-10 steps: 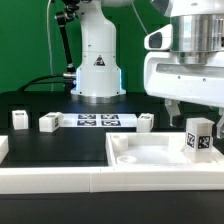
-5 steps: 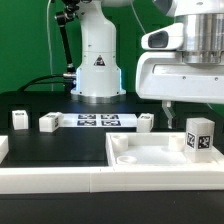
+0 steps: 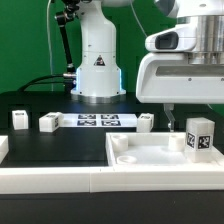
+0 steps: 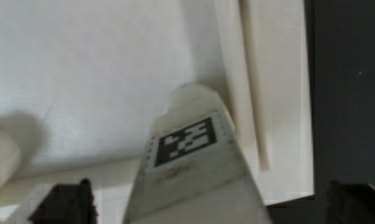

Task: Assemble square table

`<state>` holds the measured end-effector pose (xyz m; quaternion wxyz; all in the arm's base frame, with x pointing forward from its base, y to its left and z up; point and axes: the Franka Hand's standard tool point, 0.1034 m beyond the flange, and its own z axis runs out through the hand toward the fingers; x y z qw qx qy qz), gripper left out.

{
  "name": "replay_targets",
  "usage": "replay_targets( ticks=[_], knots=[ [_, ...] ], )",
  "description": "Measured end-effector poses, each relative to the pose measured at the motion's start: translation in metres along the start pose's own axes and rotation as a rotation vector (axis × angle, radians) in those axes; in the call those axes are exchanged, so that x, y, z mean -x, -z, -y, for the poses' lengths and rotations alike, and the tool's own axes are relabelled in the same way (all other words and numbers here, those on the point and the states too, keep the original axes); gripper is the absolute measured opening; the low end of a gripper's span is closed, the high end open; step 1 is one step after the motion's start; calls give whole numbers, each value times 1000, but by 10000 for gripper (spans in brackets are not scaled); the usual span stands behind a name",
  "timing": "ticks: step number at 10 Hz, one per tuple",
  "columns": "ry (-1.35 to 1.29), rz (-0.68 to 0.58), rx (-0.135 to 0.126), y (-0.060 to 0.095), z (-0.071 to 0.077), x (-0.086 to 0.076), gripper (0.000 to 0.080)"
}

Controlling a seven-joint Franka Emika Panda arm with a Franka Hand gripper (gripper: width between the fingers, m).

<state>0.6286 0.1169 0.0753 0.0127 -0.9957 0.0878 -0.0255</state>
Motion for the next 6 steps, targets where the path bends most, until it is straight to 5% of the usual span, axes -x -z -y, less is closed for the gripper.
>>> replay_targets(
  ticks=[4,6],
  knots=[
    [208,-1,11,0,-5,-2,648],
    [201,-1,11,0,-6,-2,381]
  ],
)
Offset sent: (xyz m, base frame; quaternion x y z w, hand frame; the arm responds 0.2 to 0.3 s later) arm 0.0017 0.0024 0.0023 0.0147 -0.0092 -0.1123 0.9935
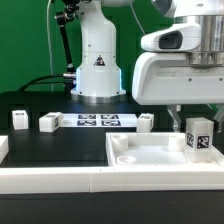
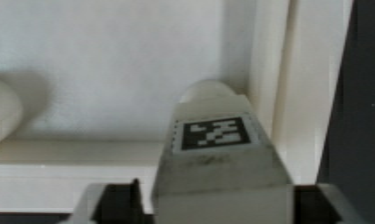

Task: Assemble square table

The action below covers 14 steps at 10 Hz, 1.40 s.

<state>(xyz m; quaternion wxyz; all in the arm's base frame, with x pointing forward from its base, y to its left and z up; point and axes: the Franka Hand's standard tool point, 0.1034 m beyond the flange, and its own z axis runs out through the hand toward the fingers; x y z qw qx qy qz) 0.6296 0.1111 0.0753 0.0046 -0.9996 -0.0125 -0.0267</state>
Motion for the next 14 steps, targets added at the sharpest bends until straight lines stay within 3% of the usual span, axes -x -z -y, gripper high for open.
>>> replay_targets(
  ticks=[1,3,8,11,13,14],
  knots=[
    [-35,0,0,0,0,0,288],
    [-75,1,-3,0,0,0,288],
    [-560,-4,-6,-1,-8,3,288],
    [-780,-16,21,0,-20,5,298],
    [-778,-15,26,0,-21,6,301],
    [-746,-16,24,3,-17,6,469]
  ],
)
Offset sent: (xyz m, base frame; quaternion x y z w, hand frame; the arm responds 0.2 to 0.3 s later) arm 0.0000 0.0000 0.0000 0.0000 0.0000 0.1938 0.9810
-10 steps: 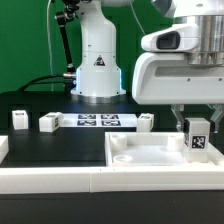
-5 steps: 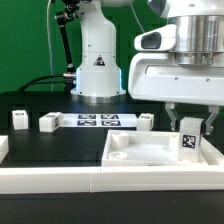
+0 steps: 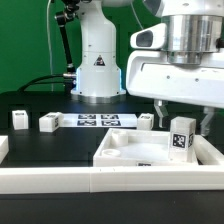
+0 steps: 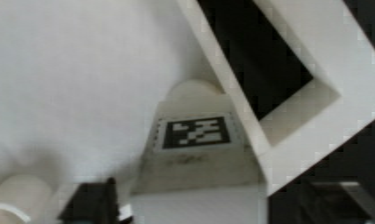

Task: Assemble square table

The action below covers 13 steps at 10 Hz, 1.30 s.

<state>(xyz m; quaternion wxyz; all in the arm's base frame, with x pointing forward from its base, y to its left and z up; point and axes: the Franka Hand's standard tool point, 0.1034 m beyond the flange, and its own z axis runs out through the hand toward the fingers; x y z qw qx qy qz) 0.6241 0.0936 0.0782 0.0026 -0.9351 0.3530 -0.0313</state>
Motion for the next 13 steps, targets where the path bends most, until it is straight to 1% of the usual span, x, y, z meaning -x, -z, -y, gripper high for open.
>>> replay_targets(
  ticks=[1,2,3,4,5,8,10,13],
  knots=[
    [38,1,-6,7,1,4,612],
    [102,1,-13,13,-2,7,612],
    [178,0,-19,19,-8,10,638],
    [238,7,-10,20,-12,14,646],
    [254,16,7,18,-13,16,646],
    [251,15,6,18,-13,15,649],
    [253,16,6,17,-12,18,649],
    [271,9,-1,17,-20,23,649]
  ],
)
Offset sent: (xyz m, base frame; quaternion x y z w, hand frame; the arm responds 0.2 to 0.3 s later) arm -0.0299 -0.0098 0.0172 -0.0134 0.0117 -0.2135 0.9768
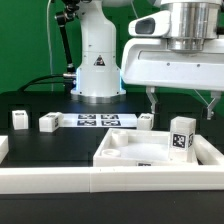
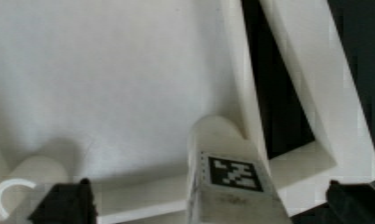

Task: Assemble square table

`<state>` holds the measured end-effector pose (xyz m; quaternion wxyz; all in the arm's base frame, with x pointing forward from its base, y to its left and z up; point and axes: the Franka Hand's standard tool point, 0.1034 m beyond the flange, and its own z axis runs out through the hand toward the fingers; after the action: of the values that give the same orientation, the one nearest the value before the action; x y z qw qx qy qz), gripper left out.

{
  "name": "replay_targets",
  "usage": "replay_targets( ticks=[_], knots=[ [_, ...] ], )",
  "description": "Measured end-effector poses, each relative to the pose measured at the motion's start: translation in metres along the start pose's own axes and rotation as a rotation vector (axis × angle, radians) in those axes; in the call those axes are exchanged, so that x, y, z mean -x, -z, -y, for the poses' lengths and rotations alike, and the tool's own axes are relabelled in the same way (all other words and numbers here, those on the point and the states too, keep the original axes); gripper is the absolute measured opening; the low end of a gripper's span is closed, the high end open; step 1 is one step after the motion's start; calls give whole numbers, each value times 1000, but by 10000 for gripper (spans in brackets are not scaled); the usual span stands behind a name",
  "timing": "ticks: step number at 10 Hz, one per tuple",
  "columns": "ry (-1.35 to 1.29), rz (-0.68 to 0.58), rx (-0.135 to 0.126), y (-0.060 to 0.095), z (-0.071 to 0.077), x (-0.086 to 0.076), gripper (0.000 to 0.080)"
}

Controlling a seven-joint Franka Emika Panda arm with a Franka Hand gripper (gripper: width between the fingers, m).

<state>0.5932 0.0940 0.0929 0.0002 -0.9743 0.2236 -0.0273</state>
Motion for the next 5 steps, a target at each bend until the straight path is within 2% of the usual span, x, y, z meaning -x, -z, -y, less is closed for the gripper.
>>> replay_targets(
  ticks=[3,5],
  knots=[
    [133,13,-18,14,-20,11,649],
    [133,16,-18,14,-21,14,649]
  ],
)
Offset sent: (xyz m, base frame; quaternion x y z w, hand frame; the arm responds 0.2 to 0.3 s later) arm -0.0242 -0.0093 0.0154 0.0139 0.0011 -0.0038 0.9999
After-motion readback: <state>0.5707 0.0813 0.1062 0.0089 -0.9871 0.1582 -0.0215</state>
